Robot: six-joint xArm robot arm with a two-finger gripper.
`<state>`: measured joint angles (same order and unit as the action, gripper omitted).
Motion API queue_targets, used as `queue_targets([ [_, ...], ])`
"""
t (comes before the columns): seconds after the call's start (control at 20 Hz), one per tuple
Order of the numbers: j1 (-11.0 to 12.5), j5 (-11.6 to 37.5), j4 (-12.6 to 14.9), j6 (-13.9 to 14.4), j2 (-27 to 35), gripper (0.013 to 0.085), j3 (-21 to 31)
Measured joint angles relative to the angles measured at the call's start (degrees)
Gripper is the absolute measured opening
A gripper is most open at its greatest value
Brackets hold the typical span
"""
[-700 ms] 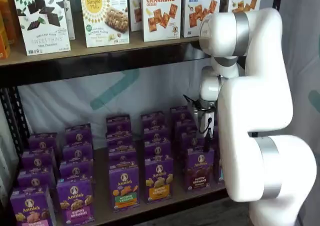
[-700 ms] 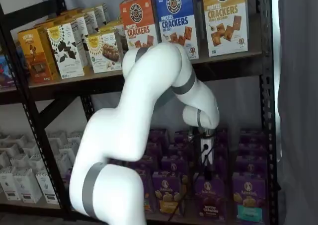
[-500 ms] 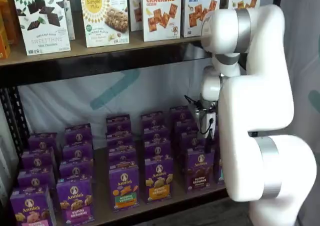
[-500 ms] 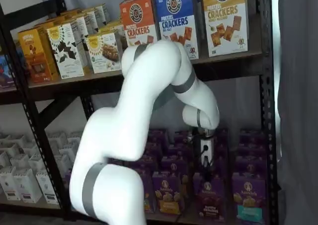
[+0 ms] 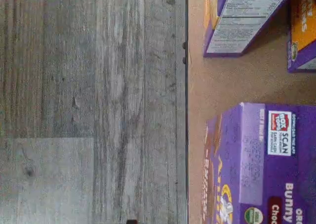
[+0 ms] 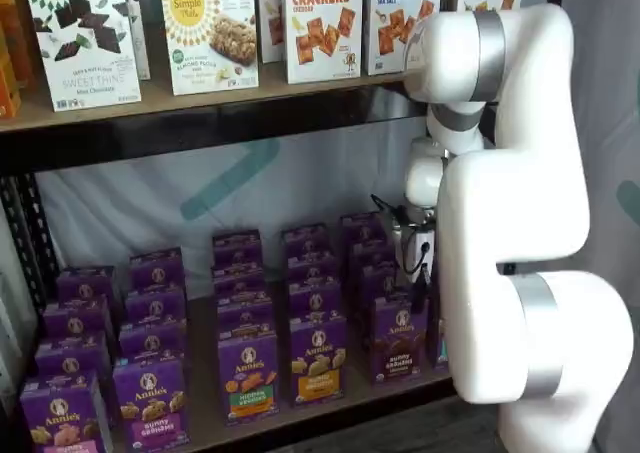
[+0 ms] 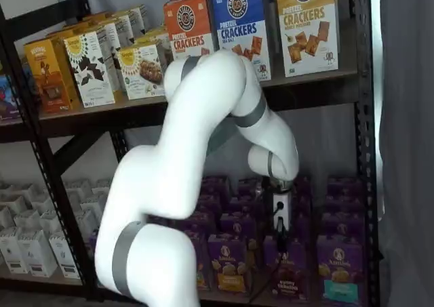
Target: Pick up the purple box with a brown patch in the center, on the bottom shelf, the fifth box from the left
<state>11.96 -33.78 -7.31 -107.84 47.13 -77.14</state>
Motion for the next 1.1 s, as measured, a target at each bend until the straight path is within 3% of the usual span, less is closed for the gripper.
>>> queue_targets([
  [0.5,-0.89,-1.89,-1.03,0.12,3.72,0.085,-5.36],
  [0.8,-1.38,-2.8,1.77,2.99,6.68,0.085,-8.72],
  [1.1,-1.7,-2.36,2.31,3.73,9.59,0.085,-11.09],
])
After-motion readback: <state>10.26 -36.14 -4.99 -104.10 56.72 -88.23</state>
